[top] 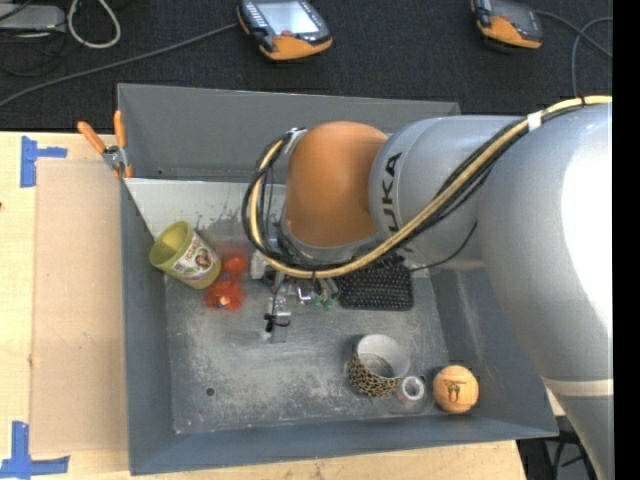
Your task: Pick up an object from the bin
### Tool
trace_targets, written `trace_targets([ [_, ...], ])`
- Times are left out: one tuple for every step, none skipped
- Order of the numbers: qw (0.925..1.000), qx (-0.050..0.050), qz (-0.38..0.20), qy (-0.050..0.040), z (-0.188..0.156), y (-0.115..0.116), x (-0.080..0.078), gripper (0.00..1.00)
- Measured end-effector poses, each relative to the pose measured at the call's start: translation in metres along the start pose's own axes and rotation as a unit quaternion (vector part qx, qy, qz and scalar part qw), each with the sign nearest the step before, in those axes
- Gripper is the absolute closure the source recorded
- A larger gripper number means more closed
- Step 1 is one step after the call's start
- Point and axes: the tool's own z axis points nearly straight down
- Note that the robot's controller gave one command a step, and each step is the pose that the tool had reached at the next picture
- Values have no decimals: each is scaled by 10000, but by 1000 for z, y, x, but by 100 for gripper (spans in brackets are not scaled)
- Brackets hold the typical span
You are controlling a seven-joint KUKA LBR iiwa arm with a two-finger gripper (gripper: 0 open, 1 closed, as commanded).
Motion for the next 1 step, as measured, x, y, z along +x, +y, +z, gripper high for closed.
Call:
trace_targets([
  [9999, 5, -116, 6, 20, -47, -5, 0],
])
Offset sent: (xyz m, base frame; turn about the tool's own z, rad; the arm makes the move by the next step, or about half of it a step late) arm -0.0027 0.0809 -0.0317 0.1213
